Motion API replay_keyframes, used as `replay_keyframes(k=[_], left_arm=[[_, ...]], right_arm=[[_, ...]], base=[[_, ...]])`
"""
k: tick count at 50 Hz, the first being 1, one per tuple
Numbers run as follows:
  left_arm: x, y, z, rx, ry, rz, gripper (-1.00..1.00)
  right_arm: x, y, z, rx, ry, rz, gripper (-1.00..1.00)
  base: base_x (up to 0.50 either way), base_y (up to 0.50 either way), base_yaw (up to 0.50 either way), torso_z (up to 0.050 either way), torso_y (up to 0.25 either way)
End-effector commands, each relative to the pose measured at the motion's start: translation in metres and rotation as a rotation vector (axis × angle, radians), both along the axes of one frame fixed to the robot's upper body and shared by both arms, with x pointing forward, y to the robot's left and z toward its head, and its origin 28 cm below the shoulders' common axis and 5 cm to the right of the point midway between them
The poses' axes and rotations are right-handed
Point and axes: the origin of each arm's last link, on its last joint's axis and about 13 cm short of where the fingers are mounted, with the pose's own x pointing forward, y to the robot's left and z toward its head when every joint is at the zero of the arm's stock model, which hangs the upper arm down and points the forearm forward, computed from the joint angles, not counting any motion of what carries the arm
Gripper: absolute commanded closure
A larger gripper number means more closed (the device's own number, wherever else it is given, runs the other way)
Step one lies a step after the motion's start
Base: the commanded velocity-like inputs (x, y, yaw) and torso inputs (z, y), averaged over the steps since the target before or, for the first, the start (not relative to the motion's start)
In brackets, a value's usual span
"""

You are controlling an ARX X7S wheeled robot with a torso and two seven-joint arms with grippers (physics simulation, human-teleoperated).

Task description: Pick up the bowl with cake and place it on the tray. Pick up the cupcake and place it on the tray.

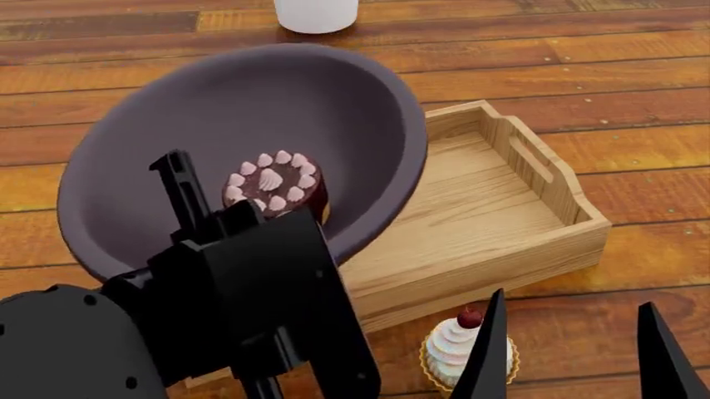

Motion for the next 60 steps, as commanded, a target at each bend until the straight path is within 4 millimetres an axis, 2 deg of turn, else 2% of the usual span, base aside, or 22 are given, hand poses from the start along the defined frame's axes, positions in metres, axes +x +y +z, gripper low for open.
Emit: replay_keyframes(k=[1,18,19,35,44,45,49,51,54,59,60], left_arm=[[0.0,-0.005,0.0,0.024,-0.003,-0.009,1.0],[0.002,-0.014,-0.013,0.119,0.018,0.025,1.0],[0.002,-0.014,-0.014,0.12,0.018,0.024,-1.0],[-0.001,-0.015,-0.015,0.13,-0.005,0.033,-1.0],[-0.004,-0.011,0.0,0.089,-0.075,0.031,-1.0],[-0.008,-0.008,0.008,0.052,-0.115,0.021,-1.0],[-0.01,-0.003,0.016,0.011,-0.146,0.013,-1.0],[-0.013,-0.002,0.013,-0.002,-0.149,0.012,-1.0],[-0.024,0.0,-0.007,-0.01,-0.15,0.011,-1.0],[-0.028,0.005,-0.01,-0.038,-0.158,0.015,-1.0],[-0.052,0.024,-0.017,-0.124,-0.264,0.048,-1.0]], right_arm=[[0.001,0.0,0.0,0.002,0.003,-0.003,-1.0],[0.001,-0.001,-0.002,0.008,0.004,-0.001,-1.0],[0.001,-0.001,-0.002,0.009,0.003,-0.001,-1.0],[0.001,-0.001,-0.002,0.01,0.002,-0.001,-1.0],[-0.001,-0.001,-0.001,0.01,-0.003,0.001,-1.0],[-0.002,-0.001,-0.001,0.01,-0.004,0.001,-1.0],[-0.002,-0.001,-0.001,0.01,-0.004,0.001,-1.0],[-0.003,-0.001,0.0,0.011,-0.005,0.002,-1.0],[-0.003,0.0,0.001,0.011,-0.008,0.005,-1.0],[-0.003,0.0,0.001,0.01,-0.009,0.006,-1.0],[-0.004,-0.002,0.003,0.013,-0.013,0.003,-1.0]], base=[[0.0,0.0,0.0,0.0,0.0],[0.0,0.0,0.0,0.0,0.0],[0.01,0.0,0.0,0.0,0.0],[0.0,0.0,0.0,0.0,0.0],[0.0,0.0,0.0,0.0,0.0],[0.0,0.0,0.0,0.0,0.0],[0.0,0.0,0.0,0.0,0.0],[0.0,0.0,0.0,0.0,0.0],[0.0,0.0,0.0,0.0,0.0],[0.0,0.0,0.0,0.0,0.0],[0.0,0.0,0.0,0.0,0.0]])
